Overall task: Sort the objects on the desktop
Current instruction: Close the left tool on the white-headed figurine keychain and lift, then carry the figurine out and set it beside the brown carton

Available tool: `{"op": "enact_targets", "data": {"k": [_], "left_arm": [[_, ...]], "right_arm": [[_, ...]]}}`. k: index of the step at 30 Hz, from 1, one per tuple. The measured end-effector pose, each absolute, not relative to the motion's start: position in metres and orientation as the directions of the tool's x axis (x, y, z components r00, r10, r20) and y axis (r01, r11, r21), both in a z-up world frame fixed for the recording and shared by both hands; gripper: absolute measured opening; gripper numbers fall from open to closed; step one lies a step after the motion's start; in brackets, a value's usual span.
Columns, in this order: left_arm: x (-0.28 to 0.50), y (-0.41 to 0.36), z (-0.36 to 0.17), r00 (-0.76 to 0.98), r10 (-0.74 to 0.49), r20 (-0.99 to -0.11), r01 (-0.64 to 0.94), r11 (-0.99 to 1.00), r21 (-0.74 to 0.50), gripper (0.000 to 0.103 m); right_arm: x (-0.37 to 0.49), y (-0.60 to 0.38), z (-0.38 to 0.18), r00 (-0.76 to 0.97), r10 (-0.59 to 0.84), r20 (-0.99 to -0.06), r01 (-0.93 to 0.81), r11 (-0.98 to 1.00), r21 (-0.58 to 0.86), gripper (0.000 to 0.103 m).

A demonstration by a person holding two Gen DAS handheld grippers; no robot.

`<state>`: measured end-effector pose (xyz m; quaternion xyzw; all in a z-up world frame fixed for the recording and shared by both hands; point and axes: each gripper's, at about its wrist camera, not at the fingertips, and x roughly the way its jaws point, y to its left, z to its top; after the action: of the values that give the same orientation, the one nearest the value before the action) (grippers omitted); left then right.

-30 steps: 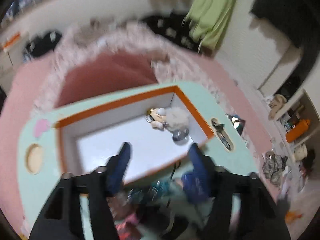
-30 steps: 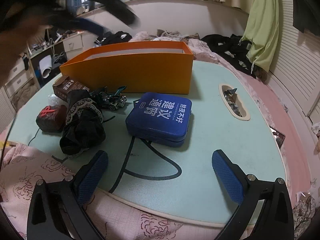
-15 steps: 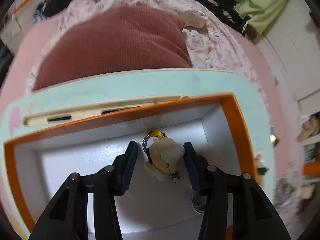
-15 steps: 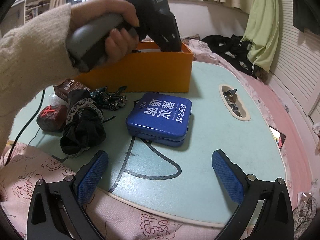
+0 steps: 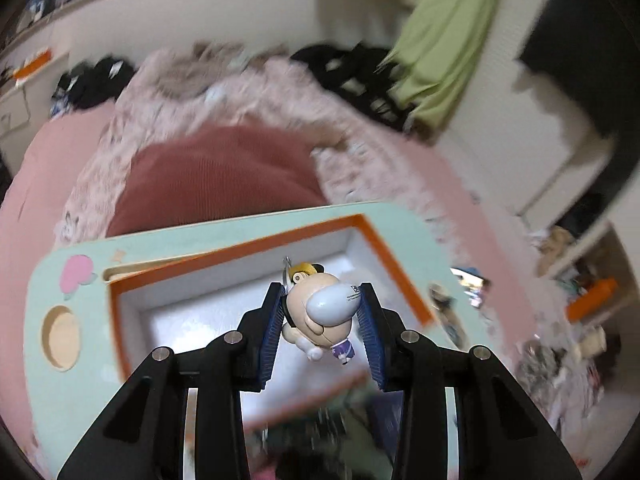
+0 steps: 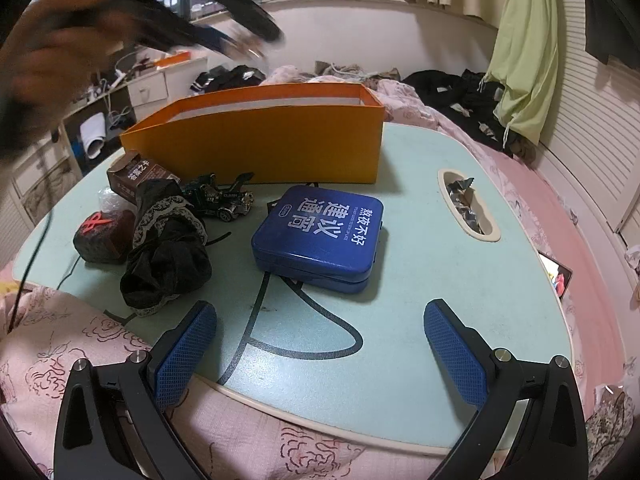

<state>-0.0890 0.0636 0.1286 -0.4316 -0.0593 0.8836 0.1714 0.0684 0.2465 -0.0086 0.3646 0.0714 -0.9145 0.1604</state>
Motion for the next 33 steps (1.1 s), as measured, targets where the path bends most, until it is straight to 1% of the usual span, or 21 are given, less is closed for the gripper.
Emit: {"op": "enact_targets", "data": {"k": [2, 6, 9, 12, 16, 20, 22, 23, 24, 26, 28, 30, 33], "left_arm": [[-0.058, 0.053, 0.134, -0.581, 0.374, -0.723, -0.289, -0.925, -0.246, 0.038], [-0.017, 0.038, 0.118, -0.561, 0.39, -0.73, -0.315, -0.916, -0.248, 0.038], [-0.008, 0.035, 0.1, -0.542, 0.388, -0.745, -0.305, -0.917, -0.256, 0.038], [-0.008, 0.041, 0.083, -0.531, 0.355, -0.77, -0.297, -0.928, -0.223, 0.038], [-0.006, 0.046, 0.067, -0.518, 0.338, -0.786, -0.291, -0.934, -0.21, 0.038], [-0.003, 0.047, 0.054, -0.513, 0.288, -0.809, -0.27, -0.948, -0.167, 0.039], [-0.003, 0.045, 0.05, -0.515, 0.275, -0.812, -0.258, -0.953, -0.159, 0.045], [-0.003, 0.044, 0.051, -0.522, 0.272, -0.808, -0.256, -0.954, -0.156, 0.053], [-0.001, 0.042, 0.053, -0.537, 0.27, -0.799, -0.251, -0.956, -0.154, 0.057], [0.005, 0.04, 0.059, -0.558, 0.29, -0.777, -0.262, -0.951, -0.167, 0.057], [0.016, 0.037, 0.069, -0.578, 0.332, -0.745, -0.29, -0.937, -0.193, 0.062], [0.031, 0.033, 0.078, -0.604, 0.335, -0.723, -0.299, -0.936, -0.184, 0.077], [0.055, 0.028, 0.083, -0.646, 0.283, -0.709, -0.293, -0.95, -0.112, 0.078]], "right_arm": [[0.068, 0.247, -0.009, -0.683, -0.242, -0.69, 0.346, -0.938, -0.013, 0.103], [0.068, 0.247, -0.009, -0.683, -0.242, -0.689, 0.346, -0.938, -0.014, 0.103], [0.068, 0.247, -0.009, -0.683, -0.242, -0.689, 0.346, -0.938, -0.013, 0.103], [0.068, 0.248, -0.009, -0.683, -0.242, -0.689, 0.346, -0.938, -0.013, 0.103], [0.068, 0.248, -0.009, -0.683, -0.242, -0.689, 0.346, -0.938, -0.013, 0.103], [0.068, 0.247, -0.009, -0.683, -0.242, -0.689, 0.346, -0.938, -0.013, 0.103], [0.068, 0.248, -0.009, -0.683, -0.242, -0.689, 0.346, -0.938, -0.013, 0.103], [0.068, 0.248, -0.009, -0.683, -0.242, -0.689, 0.346, -0.938, -0.013, 0.103], [0.068, 0.248, -0.009, -0.683, -0.242, -0.689, 0.346, -0.938, -0.013, 0.103], [0.068, 0.247, -0.009, -0.683, -0.242, -0.689, 0.346, -0.938, -0.013, 0.103], [0.068, 0.247, -0.009, -0.683, -0.242, -0.689, 0.346, -0.938, -0.013, 0.103], [0.068, 0.247, -0.009, -0.683, -0.242, -0.689, 0.346, -0.938, -0.013, 0.103], [0.068, 0.248, -0.009, -0.683, -0.241, -0.689, 0.344, -0.939, -0.013, 0.103]]}}
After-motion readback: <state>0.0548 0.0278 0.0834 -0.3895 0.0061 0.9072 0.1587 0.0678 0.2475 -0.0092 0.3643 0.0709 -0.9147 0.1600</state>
